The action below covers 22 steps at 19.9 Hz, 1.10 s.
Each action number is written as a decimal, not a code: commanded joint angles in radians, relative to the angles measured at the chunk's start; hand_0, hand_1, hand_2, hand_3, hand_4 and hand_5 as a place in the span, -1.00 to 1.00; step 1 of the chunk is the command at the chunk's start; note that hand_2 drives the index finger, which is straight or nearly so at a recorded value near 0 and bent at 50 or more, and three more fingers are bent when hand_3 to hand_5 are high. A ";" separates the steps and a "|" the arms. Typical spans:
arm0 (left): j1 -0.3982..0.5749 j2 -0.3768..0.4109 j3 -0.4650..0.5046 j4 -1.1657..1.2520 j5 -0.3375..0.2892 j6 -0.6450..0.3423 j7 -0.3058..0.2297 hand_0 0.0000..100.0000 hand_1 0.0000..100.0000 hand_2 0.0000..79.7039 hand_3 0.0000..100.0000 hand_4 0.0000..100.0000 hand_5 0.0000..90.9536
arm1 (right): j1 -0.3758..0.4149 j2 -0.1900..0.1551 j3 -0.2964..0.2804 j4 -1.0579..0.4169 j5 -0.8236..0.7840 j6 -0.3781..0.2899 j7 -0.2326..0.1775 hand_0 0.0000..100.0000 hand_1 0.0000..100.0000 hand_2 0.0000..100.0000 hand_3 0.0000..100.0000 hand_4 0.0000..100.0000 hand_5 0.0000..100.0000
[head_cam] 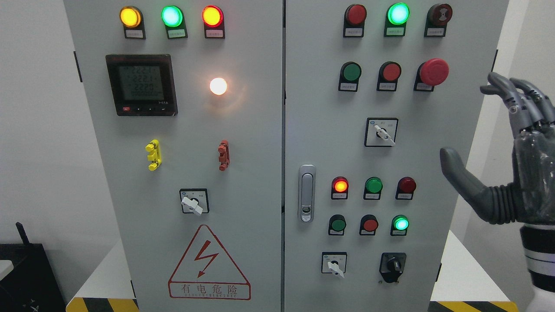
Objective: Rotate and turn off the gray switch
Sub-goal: 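Raise the right hand toward the white rotary switch below the red mushroom button, then move the right hand in front of the white rotary switch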
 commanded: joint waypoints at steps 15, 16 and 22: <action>0.000 0.000 0.032 0.000 0.000 0.000 0.000 -0.76 -0.22 -1.00 -1.00 -1.00 -1.00 | -0.001 0.093 0.085 0.097 0.008 0.173 -0.003 -0.56 -0.47 -0.35 0.26 0.47 0.90; 0.000 0.000 0.032 0.000 0.000 0.000 0.000 -0.76 -0.22 -1.00 -1.00 -1.00 -1.00 | -0.001 0.106 0.090 0.097 0.008 0.181 -0.003 -0.63 -0.46 -0.33 0.27 0.48 0.91; 0.000 0.000 0.032 0.000 0.000 0.000 0.000 -0.76 -0.22 -1.00 -1.00 -1.00 -1.00 | 0.003 0.141 0.119 0.113 0.061 0.236 -0.003 -0.83 -0.44 -0.22 0.33 0.52 0.94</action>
